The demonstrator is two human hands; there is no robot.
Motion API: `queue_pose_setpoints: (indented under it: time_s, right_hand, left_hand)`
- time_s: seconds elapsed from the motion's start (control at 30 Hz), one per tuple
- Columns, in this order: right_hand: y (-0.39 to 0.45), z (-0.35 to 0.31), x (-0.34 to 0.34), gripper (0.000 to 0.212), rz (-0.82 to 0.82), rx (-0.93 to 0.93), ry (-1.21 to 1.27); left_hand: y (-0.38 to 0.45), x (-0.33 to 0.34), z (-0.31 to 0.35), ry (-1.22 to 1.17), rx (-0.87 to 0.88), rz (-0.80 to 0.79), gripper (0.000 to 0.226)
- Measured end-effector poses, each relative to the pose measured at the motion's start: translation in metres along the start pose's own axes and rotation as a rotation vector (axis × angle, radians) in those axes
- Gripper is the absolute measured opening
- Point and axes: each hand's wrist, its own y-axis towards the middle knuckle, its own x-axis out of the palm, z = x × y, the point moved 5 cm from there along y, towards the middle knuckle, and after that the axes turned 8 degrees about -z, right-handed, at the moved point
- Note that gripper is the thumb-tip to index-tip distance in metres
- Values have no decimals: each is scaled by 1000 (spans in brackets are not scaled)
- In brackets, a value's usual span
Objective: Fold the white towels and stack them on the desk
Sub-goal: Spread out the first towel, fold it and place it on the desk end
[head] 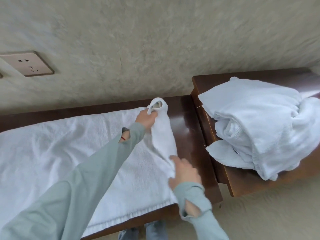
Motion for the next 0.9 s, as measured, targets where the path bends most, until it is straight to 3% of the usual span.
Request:
queue_pose_setpoints:
  time_s: [0.07,0.17,0.33,0.4,0.53,0.63,0.7,0.9]
  right_hand:
    - [-19,19,-30,62,125,45,-8]
    - [-28,13,-42,70,183,-36,-85]
    - [27,-46,35,76,-114,-304,-89]
    - [44,-65,70,79,-209,-351,-110]
    - [58,-69,85,82,-201,-374,-132]
    - [51,-68,81,77,-166,-406,-71]
    - [50,-69,82,77,-138,-438,-67]
    - [56,-65,100,90,-272,-506,-162]
  left_hand:
    - [2,2,15,-166,54,-56,16]
    - [6,0,2,-395,-24,-78,44]
    - [14,-40,-74,-250,-259,209,50]
    - [13,-50,-88,-276,-258,239,56]
    - [20,-59,-73,-237,-98,249,82]
    - [28,-66,-56,-181,-23,325,53]
    - [33,-66,-46,-146,20,326,48]
    - [33,-76,-77,104,-202,327,77]
